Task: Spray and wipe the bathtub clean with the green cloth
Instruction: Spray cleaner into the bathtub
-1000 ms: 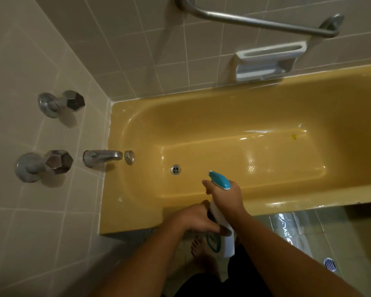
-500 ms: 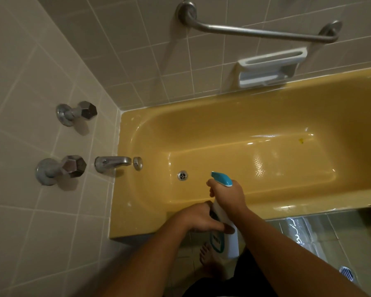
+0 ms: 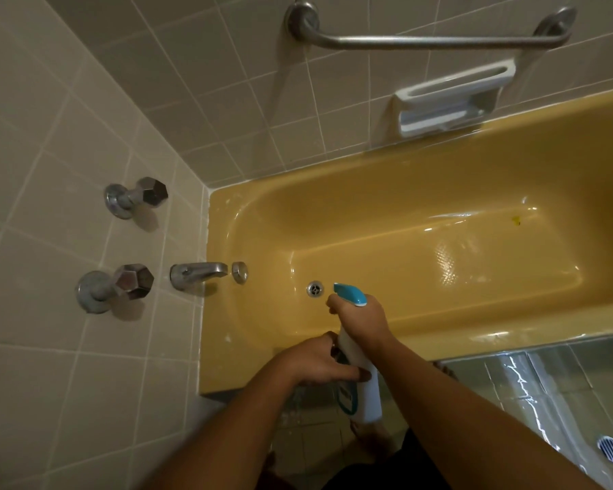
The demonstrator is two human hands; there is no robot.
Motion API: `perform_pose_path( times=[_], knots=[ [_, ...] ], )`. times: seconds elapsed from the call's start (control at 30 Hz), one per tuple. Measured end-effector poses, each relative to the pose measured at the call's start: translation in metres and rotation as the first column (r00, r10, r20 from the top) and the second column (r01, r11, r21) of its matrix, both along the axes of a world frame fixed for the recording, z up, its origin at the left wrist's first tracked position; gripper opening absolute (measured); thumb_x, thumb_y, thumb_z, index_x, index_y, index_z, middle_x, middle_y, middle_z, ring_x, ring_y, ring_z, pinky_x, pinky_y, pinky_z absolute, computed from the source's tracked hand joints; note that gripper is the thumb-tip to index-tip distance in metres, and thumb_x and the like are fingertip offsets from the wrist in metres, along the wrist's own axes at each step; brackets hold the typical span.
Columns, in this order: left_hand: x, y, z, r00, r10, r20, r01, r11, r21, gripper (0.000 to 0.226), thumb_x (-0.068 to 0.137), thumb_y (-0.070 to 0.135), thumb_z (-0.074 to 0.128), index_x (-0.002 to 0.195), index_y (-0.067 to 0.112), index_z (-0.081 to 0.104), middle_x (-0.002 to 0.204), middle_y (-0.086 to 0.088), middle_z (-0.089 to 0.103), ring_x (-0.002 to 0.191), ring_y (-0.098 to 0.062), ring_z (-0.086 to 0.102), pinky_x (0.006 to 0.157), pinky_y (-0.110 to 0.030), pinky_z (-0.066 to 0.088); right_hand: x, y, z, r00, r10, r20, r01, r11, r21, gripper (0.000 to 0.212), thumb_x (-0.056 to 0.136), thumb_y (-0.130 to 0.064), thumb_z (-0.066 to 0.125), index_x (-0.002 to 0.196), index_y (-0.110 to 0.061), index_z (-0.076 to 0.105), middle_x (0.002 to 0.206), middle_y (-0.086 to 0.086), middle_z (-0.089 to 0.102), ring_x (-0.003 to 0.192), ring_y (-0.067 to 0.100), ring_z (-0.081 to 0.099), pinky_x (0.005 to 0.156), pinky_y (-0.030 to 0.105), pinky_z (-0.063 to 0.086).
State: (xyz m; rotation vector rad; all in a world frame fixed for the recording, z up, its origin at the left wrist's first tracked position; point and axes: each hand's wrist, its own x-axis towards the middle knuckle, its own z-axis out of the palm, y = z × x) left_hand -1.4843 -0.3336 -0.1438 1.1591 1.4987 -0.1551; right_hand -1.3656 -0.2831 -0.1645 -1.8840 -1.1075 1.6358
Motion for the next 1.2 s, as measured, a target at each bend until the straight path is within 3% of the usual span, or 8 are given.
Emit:
perform_pose_path(
  times=[0.23,0.43,0.63,0.73,0.87,1.0,1.13,1.2],
  knots=[
    [-0.003,-0.010,-0.008,1.000,-0.009,-0.018,0.009,0.999,-0.042,0.078,0.076,0.063,0.082,0.138,0.026,0.051,0.130,0.011,0.063,0.114,-0.011,0.061,0.087,-0.027,0.054,0.000,-0.012,-0.006,0.999,-0.054,-0.004,0.053,0.998,-0.023,0.046,0.057,-0.062,0.060,0.070,-0.020,0.074,0.072,-0.002,0.074,0.078,0.023,0.070,0.088,0.054,0.056],
    [0.013,-0.008,-0.013,0.998,-0.059,-0.021,0.059,0.998,-0.035,0.096,0.069,0.073,0.078,0.148,0.028,0.046,0.145,0.010,0.056,0.125,-0.014,0.057,0.102,-0.037,0.052,0.021,-0.016,-0.012,0.985,-0.109,0.134,0.097,0.991,0.092,0.060,0.069,-0.082,0.059,0.064,-0.023,0.067,0.063,-0.006,0.068,0.071,0.018,0.067,0.086,0.049,0.055],
    [0.026,-0.001,-0.014,0.994,-0.105,0.000,0.105,0.994,-0.040,0.106,0.076,0.071,0.076,0.160,0.026,0.030,0.157,0.006,0.045,0.137,-0.017,0.049,0.105,-0.036,0.048,0.050,-0.010,-0.013,0.960,-0.262,0.100,0.244,0.956,0.164,0.049,0.084,-0.056,0.072,0.073,-0.008,0.070,0.070,0.010,0.071,0.070,0.029,0.070,0.073,0.046,0.056],
    [0.034,0.005,-0.010,0.994,-0.110,0.020,0.110,0.994,0.003,0.102,0.078,0.065,0.078,0.159,0.027,0.031,0.156,0.007,0.045,0.136,-0.016,0.049,0.104,-0.034,0.046,0.058,-0.004,-0.010,0.965,-0.258,0.047,0.248,0.957,0.153,0.042,0.086,-0.043,0.078,0.073,-0.005,0.067,0.068,0.011,0.068,0.066,0.030,0.065,0.067,0.043,0.053],
    [0.042,0.015,-0.004,0.992,-0.104,0.073,0.101,0.994,0.037,0.091,0.076,0.060,0.082,0.152,0.030,0.041,0.149,0.010,0.051,0.122,-0.016,0.058,0.098,-0.035,0.051,0.064,0.000,-0.010,0.945,-0.325,0.033,0.318,0.940,0.125,0.034,0.087,-0.039,0.073,0.073,-0.008,0.072,0.069,0.006,0.073,0.072,0.026,0.071,0.072,0.043,0.057],
    [0.045,0.024,-0.003,0.988,-0.136,0.070,0.134,0.990,0.033,0.089,0.071,0.059,0.086,0.145,0.031,0.045,0.144,0.012,0.056,0.116,-0.014,0.062,0.099,-0.039,0.056,0.065,0.006,-0.008,0.945,-0.327,-0.029,0.328,0.940,0.094,0.041,0.086,-0.047,0.074,0.079,-0.007,0.073,0.078,0.009,0.075,0.078,0.028,0.070,0.068,0.037,0.050],
    [0.054,0.030,0.004,0.987,-0.158,0.036,0.159,0.985,-0.058,0.092,0.068,0.057,0.090,0.137,0.028,0.035,0.124,0.009,0.056,0.106,-0.015,0.065,0.068,-0.034,0.063,0.065,0.008,-0.002,0.928,-0.368,-0.056,0.370,0.929,0.024,0.060,0.086,-0.068,0.067,0.064,-0.011,0.067,0.066,0.002,0.070,0.063,0.015,0.063,0.065,0.033,0.047],
    [0.061,0.030,0.004,0.988,-0.152,0.018,0.152,0.987,-0.060,0.091,0.066,0.053,0.092,0.131,0.025,0.035,0.118,0.005,0.058,0.100,-0.017,0.069,0.069,-0.039,0.066,0.065,0.009,0.001,0.930,-0.360,-0.076,0.363,0.931,0.036,0.056,0.087,-0.065,0.069,0.071,-0.012,0.071,0.070,-0.002,0.073,0.066,0.011,0.064,0.064,0.030,0.044]
  ],
)
